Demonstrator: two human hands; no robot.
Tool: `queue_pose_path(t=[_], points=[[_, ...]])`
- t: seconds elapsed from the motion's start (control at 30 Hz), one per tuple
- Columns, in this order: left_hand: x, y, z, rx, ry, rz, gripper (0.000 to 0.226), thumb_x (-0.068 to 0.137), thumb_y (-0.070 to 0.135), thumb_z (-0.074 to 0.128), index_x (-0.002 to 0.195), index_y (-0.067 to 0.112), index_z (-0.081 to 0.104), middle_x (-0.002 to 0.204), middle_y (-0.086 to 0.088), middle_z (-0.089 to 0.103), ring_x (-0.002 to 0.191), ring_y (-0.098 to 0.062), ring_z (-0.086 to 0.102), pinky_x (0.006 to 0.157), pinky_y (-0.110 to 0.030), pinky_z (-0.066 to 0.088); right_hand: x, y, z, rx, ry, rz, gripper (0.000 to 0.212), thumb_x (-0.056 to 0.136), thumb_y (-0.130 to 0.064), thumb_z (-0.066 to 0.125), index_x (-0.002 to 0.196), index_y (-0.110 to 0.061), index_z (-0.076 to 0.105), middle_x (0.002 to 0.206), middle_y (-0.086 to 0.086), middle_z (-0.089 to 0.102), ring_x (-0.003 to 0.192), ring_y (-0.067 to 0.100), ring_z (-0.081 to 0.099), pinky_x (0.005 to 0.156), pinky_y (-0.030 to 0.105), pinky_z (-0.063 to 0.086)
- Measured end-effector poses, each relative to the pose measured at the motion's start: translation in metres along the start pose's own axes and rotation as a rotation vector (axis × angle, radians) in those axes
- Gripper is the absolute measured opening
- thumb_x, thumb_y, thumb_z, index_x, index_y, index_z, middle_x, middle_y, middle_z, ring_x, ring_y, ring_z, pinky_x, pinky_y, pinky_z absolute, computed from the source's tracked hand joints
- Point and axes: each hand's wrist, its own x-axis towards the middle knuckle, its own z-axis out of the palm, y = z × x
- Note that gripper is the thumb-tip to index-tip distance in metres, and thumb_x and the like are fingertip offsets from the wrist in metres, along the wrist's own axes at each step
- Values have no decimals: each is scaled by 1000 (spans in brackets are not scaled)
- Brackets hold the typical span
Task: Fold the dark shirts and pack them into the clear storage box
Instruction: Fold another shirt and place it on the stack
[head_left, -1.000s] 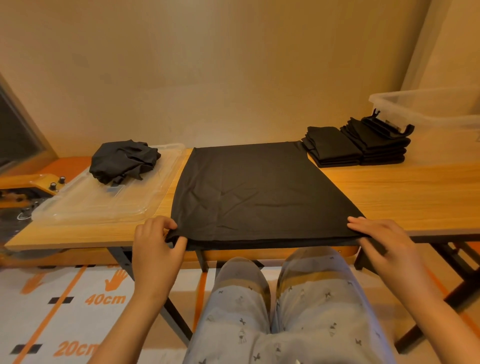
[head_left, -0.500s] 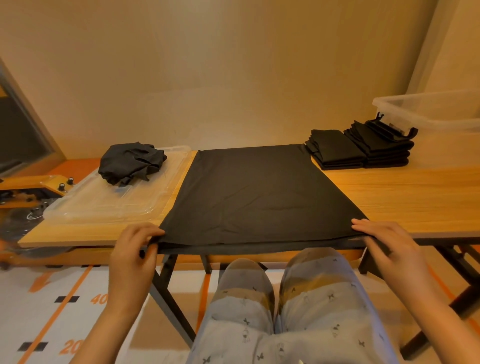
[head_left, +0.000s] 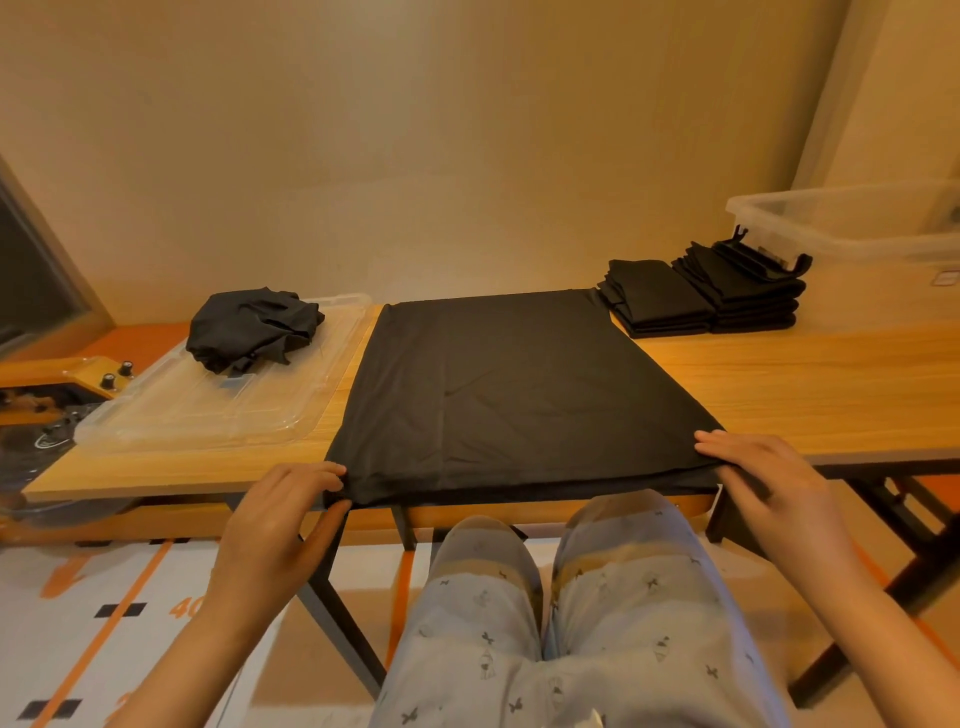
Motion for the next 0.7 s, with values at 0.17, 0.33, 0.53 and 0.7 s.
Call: queue_pose_path(t=[0.17, 0.33, 0.53, 0.7], points=[[4, -1, 6, 85, -14, 41, 19, 84, 16, 59, 97, 6, 67, 98, -8, 64, 91, -23, 59, 73, -29, 49, 0, -3, -2, 19, -3, -6, 49, 80, 5, 67, 117, -27, 59, 118, -11, 57, 113, -5, 46, 95, 15, 34], [15, 5, -22, 54, 104, -225, 28, 81, -11, 65, 106, 1, 60, 96, -14, 62, 85, -29, 60, 68, -33, 47, 6, -7, -16, 4, 89, -38, 48, 81, 10, 63, 119, -19, 61, 116, -7, 57, 112, 12, 54, 95, 29, 42], [22, 13, -35, -351, 206, -434, 37, 92, -3, 53, 97, 33, 60, 91, 10, 63, 77, -11, 62, 68, -13, 52, 14, -10, -23, -114, 121, -119, 40, 78, 13, 64, 115, -2, 66, 109, 15, 68, 104, 30, 64, 89, 36, 45], [25, 16, -44, -796, 218, -641, 32, 90, -6, 55, 94, 22, 69, 96, 1, 69, 83, -5, 68, 67, -13, 54, 23, -20, -28, -84, 171, -138, 34, 80, 10, 63, 112, -1, 66, 105, 15, 69, 101, 29, 64, 87, 33, 44]])
